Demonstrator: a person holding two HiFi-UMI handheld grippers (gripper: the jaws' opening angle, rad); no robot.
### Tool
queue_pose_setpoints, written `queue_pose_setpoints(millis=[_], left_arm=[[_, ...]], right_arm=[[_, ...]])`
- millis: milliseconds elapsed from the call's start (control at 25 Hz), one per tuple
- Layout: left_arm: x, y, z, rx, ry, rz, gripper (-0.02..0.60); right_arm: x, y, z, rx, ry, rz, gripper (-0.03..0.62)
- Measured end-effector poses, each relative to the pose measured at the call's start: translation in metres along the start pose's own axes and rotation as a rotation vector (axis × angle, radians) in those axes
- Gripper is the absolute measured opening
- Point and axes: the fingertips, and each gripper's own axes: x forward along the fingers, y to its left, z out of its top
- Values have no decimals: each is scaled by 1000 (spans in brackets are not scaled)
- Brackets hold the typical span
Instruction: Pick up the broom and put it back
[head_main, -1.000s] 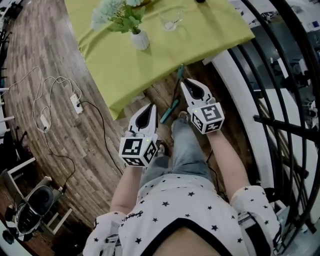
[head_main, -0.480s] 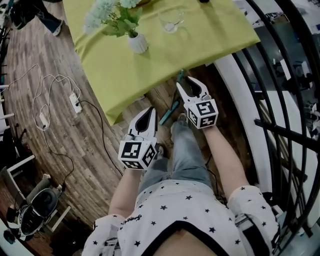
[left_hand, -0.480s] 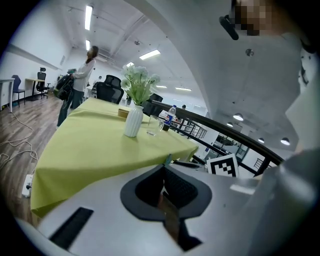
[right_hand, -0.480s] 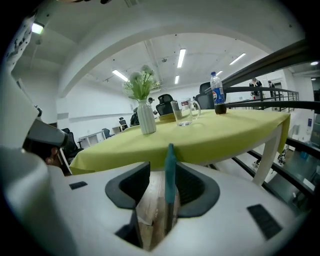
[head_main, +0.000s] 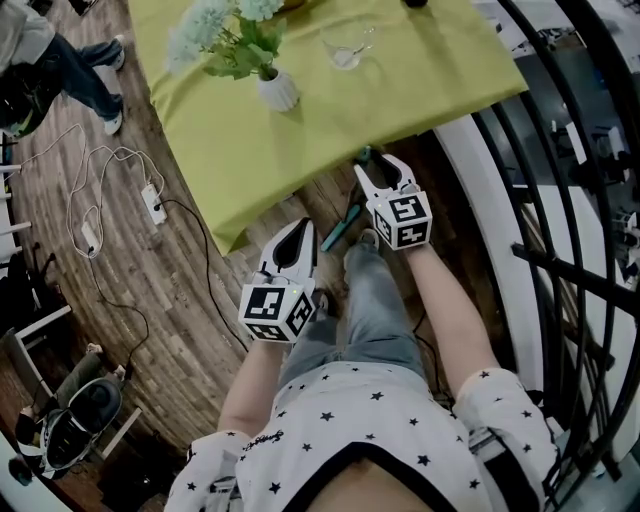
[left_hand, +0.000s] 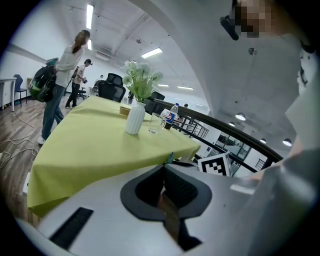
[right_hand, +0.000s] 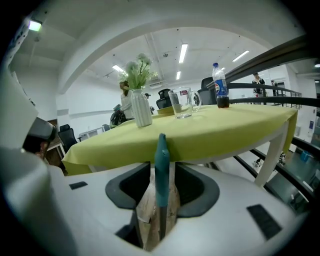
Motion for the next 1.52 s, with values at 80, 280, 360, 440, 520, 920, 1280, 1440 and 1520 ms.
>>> queue_pose_setpoints(millis=[80,280,360,440,520,920,1280,1440,1520], left_arm=[[2,-1,0,-1,1,-2,12],[3,-3,2,3,0,0,11],[1,-2,1,-1,-1,2,11],[-1,-1,1,-4,-1,4,12],[-4,1,0,-7,-4,7,12],[-33,-1,2,0,-27,-2,11],[-74,-5,-1,12,-43,-15,11],[-91,-8,-2,19,-52,-23,12],[-102,-10,-2,19,-59,-26,11]], right_arm=[[3,-2,-1,-3,5,-3,139],[5,-6,-2,-5,10,-21,81],[3,-5,-4,2,10,-23,80],[1,-3,-4,1,11,-25,78],[1,0,-4,-1,11,-24,78],[-22,39,-2,-42,1,-8,77],[-49,88,2,-107,-23,11,77],[-62,102,3,-126,-30,5,77],[-71,110,6,-132,-36,-1,77]])
